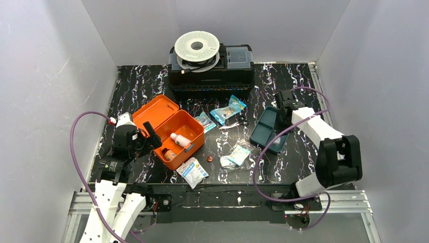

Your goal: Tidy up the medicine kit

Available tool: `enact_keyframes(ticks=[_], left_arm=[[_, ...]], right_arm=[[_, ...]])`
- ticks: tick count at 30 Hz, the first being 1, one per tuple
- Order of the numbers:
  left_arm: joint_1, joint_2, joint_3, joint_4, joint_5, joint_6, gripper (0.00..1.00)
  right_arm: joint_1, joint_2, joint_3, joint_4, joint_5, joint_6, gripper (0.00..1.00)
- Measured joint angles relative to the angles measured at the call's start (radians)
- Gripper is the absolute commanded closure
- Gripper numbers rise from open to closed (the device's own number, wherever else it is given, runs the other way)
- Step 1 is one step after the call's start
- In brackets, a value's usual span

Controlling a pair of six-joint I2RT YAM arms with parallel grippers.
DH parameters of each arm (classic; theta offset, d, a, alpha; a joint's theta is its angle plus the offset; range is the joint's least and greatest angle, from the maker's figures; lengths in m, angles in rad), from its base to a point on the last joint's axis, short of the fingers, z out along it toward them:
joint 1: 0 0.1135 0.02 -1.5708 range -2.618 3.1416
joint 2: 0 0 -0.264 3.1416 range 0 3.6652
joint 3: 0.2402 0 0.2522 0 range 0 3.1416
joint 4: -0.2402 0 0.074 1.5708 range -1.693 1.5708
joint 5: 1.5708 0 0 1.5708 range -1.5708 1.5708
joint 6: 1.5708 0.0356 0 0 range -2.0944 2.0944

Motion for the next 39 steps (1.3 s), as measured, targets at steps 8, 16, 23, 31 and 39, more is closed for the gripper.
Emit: enact_keyframes(ticks=[8, 16, 23, 31, 39], left_arm=[[-0.005, 0.0, 0.0, 0.0, 0.0, 0.0, 0.02], [-0.005, 0.0, 0.0, 0.0, 0.0, 0.0, 0.02], [-0.005, 0.008, 0.0, 0.0, 0.0, 0.0, 0.02], [-0.005, 0.016, 0.0, 0.0, 0.0, 0.0, 0.02], [-0.005, 0.03, 0.0, 0.001, 0.001, 0.001, 0.02]], right_arm=[[-0.026, 0.106, 0.043, 0.0, -0.018, -0.017, 0.98], [-0.058, 0.16, 0.064, 0.001, -0.024, -0.014, 0.79], [-0.059, 0.163, 0.078, -0.006, -0.004, -0.007, 0.51], [-0.059, 0.089, 0.115, -0.038, 0.025, -0.011, 0.47], [0.015, -0.126, 0.158, -0.044, -0.141, -0.066, 0.31]])
